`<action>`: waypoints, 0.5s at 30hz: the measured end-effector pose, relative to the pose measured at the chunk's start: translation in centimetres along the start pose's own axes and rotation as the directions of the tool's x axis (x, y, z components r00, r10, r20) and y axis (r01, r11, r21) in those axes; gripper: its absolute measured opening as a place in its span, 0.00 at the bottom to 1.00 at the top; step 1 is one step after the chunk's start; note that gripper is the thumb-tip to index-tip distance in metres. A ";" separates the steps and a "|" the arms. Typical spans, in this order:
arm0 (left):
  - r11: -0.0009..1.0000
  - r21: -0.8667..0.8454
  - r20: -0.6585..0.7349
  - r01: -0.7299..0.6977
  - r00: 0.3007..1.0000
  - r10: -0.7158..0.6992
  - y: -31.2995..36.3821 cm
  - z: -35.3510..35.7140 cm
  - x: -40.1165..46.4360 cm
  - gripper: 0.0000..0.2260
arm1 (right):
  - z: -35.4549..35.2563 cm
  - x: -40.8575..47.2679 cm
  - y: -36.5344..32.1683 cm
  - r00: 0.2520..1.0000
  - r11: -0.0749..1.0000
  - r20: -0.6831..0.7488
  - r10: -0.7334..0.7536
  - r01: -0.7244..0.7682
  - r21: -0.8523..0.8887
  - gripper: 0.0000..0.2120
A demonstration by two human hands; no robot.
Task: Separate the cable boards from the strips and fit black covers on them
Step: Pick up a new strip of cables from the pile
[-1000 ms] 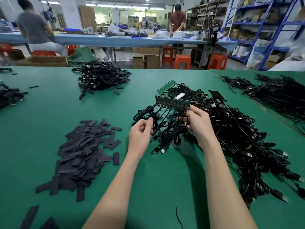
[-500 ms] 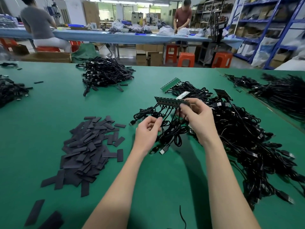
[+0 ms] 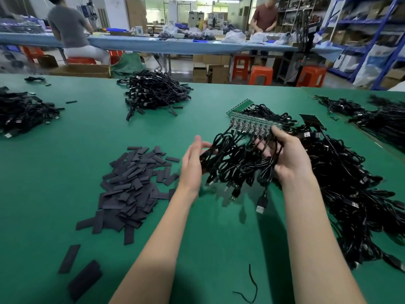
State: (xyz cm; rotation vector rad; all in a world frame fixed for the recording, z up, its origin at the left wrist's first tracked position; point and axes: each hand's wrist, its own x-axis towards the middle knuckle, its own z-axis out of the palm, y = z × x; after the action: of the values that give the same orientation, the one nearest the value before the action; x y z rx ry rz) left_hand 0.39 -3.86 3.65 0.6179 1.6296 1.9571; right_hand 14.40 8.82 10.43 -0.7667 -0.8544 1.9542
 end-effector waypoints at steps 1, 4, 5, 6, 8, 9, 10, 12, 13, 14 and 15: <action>0.992 -0.027 0.121 0.125 0.985 -0.121 0.3 -0.8 -0.1 0.27 | 0.0 0.0 0.3 0.998 0.998 0.034 0.058 -0.057 -0.035 0.06; 0.940 0.015 0.394 0.341 0.862 -0.319 0.6 -3.0 -0.4 0.32 | 0.1 0.2 2.2 0.964 0.962 0.112 0.240 -0.221 -0.160 0.07; 0.941 0.055 0.383 0.335 0.863 -0.330 0.6 -3.0 -0.4 0.31 | 0.2 0.1 3.1 0.950 0.943 0.122 0.287 -0.259 -0.208 0.10; 0.953 0.058 0.325 0.297 0.897 -0.299 0.5 -2.8 -0.4 0.29 | 0.2 0.1 3.9 0.942 0.927 0.118 0.314 -0.277 -0.254 0.13; 0.986 -0.003 0.180 0.165 0.970 -0.162 0.6 -2.1 0.0 0.22 | 0.0 0.4 5.1 0.944 0.915 0.106 0.312 -0.268 -0.303 0.17; 0.988 -0.052 0.158 0.146 0.978 -0.136 0.9 -2.0 0.2 0.22 | -0.2 0.6 5.4 0.948 0.916 0.107 0.300 -0.255 -0.308 0.19; 0.981 -0.110 0.188 0.160 0.973 -0.138 1.0 -2.0 0.4 0.23 | -0.4 0.9 5.5 0.951 0.919 0.114 0.286 -0.239 -0.314 0.19; 0.983 -0.074 0.240 0.168 0.960 -0.146 1.2 -2.4 0.7 0.22 | -0.7 1.3 5.3 0.958 0.920 0.127 0.257 -0.202 -0.336 0.19; 0.988 -0.002 0.229 0.153 0.962 -0.149 1.2 -2.4 0.8 0.19 | -0.9 1.5 5.2 0.961 0.919 0.135 0.244 -0.184 -0.348 0.17; 0.988 0.082 0.187 0.130 0.972 -0.143 1.4 -2.4 0.9 0.17 | -1.0 1.5 5.1 0.960 0.917 0.150 0.236 -0.169 -0.361 0.14; 0.981 0.167 0.125 0.100 0.985 -0.121 1.4 -2.1 0.9 0.15 | -1.1 1.4 5.2 0.956 0.911 0.167 0.241 -0.164 -0.380 0.11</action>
State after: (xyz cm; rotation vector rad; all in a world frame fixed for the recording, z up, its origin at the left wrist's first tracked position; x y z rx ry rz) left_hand -1.77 -5.06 4.73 0.6895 1.7100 1.6798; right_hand 12.25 8.27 5.43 -0.9007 -1.3380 2.1169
